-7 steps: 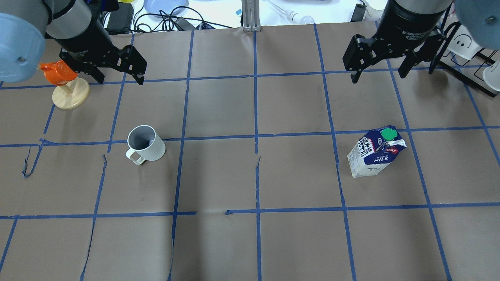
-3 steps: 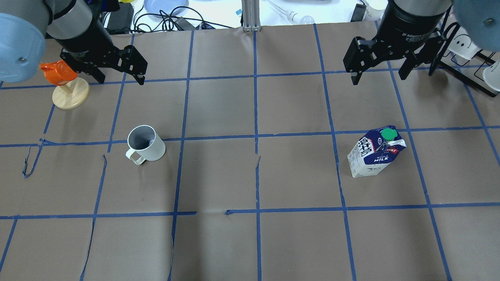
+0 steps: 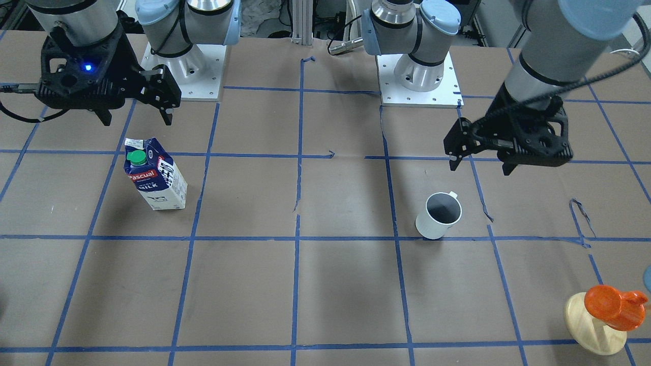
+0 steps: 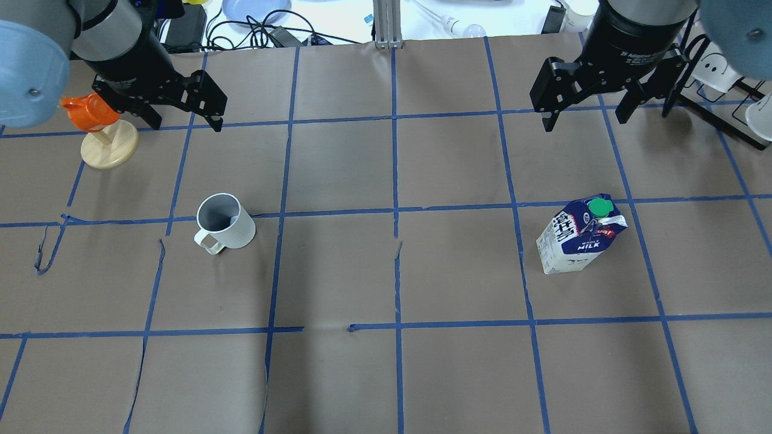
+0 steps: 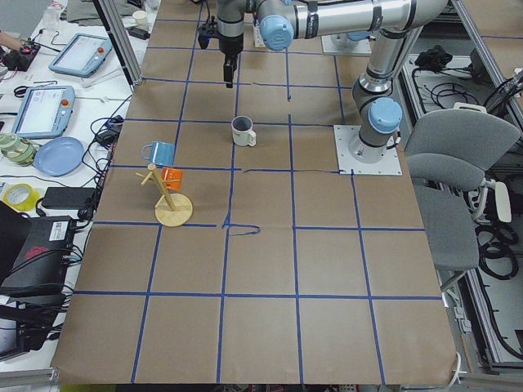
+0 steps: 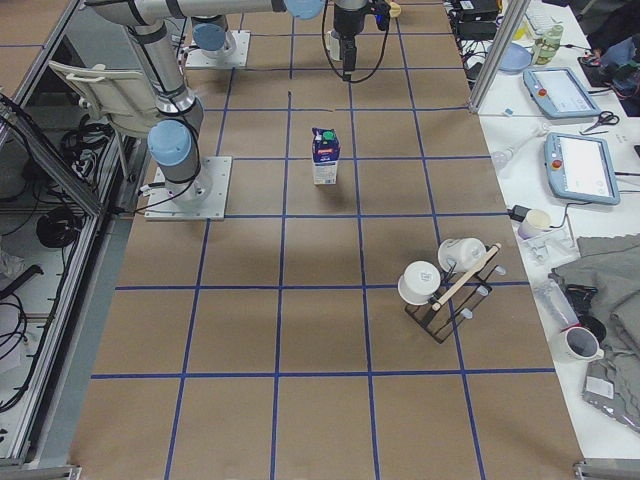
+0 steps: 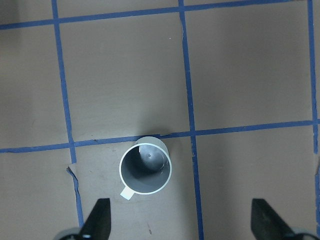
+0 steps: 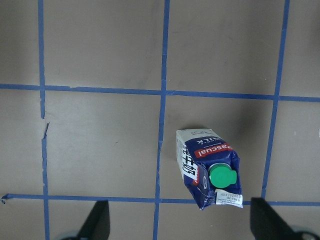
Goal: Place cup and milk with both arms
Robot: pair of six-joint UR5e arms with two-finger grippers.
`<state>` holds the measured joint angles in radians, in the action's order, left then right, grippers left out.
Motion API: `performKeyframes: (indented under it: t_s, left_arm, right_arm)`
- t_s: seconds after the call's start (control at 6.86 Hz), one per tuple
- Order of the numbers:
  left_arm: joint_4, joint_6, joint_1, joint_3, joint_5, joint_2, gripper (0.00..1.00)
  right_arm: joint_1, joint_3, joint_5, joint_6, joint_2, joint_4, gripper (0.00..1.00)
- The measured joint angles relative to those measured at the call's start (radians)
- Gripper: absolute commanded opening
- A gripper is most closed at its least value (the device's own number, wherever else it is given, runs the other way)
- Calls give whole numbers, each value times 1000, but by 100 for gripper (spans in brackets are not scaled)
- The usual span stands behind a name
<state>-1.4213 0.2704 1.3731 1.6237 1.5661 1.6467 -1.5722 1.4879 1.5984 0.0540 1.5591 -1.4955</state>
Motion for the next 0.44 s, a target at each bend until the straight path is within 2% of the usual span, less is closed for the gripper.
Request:
performKeyframes:
  t_s: [0.15,0.44]
  left_arm:
    - [53,59,-77,66,-9,11,100]
    - [200,91,-128,177,-20,47,100]
  right_arm:
    - [0,0,0,1,0,0,100]
    - [1,1,1,1,0,0,100]
